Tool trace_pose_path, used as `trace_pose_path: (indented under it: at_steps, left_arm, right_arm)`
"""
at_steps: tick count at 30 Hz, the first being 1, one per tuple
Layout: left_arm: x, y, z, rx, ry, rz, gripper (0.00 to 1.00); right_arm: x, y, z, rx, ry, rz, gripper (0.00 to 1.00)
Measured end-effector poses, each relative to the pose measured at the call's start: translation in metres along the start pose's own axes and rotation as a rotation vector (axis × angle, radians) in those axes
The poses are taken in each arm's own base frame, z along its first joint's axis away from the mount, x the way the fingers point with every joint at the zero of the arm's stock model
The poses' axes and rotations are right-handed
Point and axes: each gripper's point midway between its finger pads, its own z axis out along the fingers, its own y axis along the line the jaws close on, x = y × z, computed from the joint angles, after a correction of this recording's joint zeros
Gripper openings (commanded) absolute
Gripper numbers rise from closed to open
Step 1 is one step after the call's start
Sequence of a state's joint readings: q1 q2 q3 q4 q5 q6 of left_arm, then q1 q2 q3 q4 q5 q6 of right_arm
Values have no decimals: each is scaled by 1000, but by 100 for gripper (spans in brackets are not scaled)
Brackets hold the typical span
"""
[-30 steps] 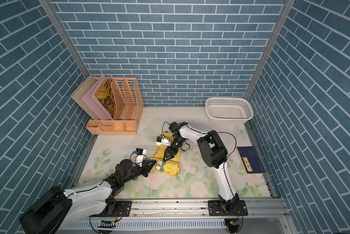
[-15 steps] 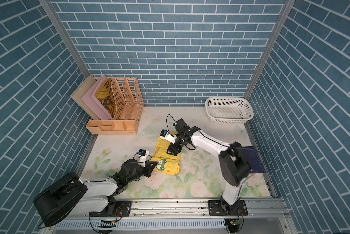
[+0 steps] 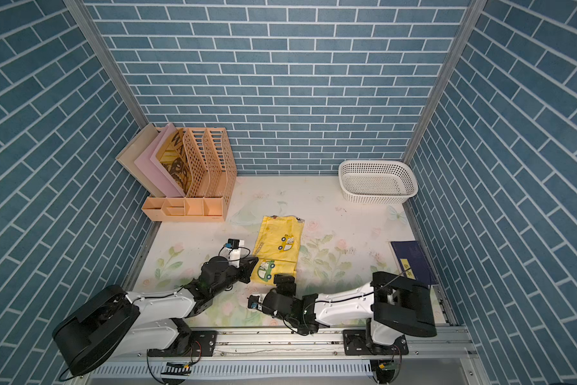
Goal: Roll up the pillowcase
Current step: Roll the pillowcase at the center of the board.
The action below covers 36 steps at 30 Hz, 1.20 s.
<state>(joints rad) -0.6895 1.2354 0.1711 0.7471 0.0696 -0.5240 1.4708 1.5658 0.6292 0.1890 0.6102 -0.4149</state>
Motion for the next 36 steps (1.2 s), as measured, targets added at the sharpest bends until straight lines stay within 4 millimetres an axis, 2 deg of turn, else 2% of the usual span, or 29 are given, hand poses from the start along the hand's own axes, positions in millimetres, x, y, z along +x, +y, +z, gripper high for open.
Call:
trace_pose_path:
  at_steps: [4,6,7,10,14,17,22,26,28,32,34,36]
  left_arm:
    - [-10,9,-10,-21,-47,-25,0]
    - [-15,15,-19,-42,-80,-43,0]
    - [-18,18,-23,-51,-97,-51,0]
    - [-25,23,-36,-68,-148,-69,0]
    - [-34,29,-48,-82,-198,-85,0]
    - [-31,36,-53,-99,-206,-101,0]
    - [-18,47,-52,-137,-167,-113,0]
    - [-12,51,-49,-149,-136,-114,0]
    - [-10,51,-49,-149,-130,-114,0]
    - [-13,50,-49,-147,-135,-112,0]
    - [-13,51,-49,-149,-138,-111,0]
    - [-14,53,-49,-154,-139,-111,0]
  right_arm:
    - [-2,-2,15,58,8,20,86]
    - [-5,-8,24,90,17,36,81]
    - [-6,-11,30,102,24,45,75]
    - [1,-20,46,126,58,65,47]
    - [19,-28,61,139,111,75,22]
    - [27,-31,65,133,130,64,0]
    - [24,-27,66,86,124,63,0]
    - [10,-25,60,-75,98,84,0]
    - [-3,-32,53,-183,62,137,0]
    - [-27,-61,34,-375,-21,263,0]
    - [-33,-68,28,-458,-45,306,0]
    - [-34,-67,21,-567,-53,348,0]
